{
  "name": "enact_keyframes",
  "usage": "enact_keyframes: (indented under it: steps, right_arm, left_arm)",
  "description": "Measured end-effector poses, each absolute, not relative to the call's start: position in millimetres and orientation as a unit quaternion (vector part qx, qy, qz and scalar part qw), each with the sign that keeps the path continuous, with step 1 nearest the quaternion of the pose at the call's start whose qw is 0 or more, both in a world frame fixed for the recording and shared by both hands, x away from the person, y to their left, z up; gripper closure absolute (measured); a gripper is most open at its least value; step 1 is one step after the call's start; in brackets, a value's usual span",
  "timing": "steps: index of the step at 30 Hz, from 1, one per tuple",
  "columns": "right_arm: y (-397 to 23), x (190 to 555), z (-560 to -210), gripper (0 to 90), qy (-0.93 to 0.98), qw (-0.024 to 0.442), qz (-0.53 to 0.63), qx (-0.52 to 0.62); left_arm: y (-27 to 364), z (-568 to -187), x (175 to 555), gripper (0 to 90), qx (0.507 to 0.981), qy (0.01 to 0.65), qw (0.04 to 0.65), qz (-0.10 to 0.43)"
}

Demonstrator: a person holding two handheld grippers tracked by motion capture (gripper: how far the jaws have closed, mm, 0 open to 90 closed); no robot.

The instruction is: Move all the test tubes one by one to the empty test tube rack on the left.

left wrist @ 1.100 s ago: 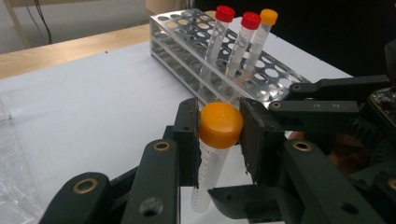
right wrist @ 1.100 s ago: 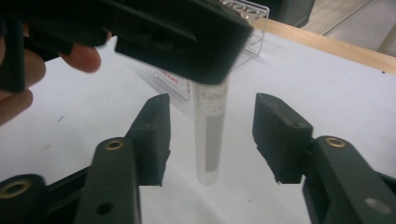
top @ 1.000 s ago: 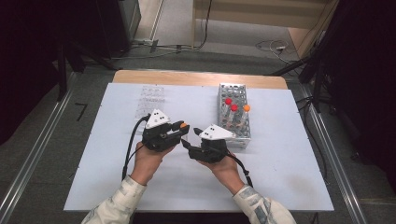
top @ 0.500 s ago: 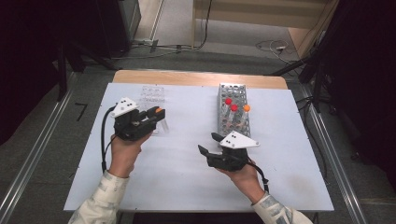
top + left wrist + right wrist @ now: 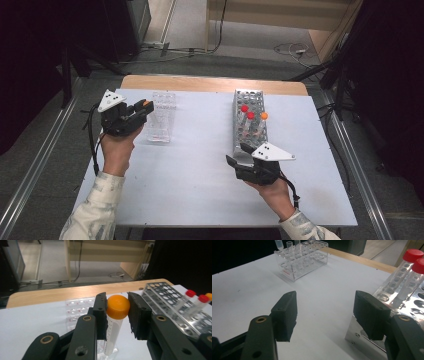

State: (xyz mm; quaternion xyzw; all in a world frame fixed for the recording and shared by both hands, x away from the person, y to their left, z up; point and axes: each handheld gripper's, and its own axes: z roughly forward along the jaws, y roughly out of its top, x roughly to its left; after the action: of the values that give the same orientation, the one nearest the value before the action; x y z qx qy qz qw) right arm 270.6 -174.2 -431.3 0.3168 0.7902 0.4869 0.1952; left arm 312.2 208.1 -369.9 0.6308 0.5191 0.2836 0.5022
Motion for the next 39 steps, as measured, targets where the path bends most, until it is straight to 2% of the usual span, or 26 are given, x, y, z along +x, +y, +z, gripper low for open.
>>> enact_keyframes:
  steps: [14,33,39]
  right_arm:
    - [-177.0,271.3,-430.5,34.4,0.786,0.197,0.49,0.321]
    - [-177.8,271.2,-431.0,34.5,0.786,0.199,0.489,0.322]
    - [-177.8,271.5,-431.0,34.5,0.786,0.199,0.489,0.323]
  left_arm:
    - [201.7,-382.7,342.5,70.0,0.627,0.533,0.474,0.313]
    - [190.7,-410.6,350.1,69.5,0.647,0.536,0.438,0.32]
    - [192.0,-409.8,349.2,62.6,0.643,0.541,0.439,0.319]
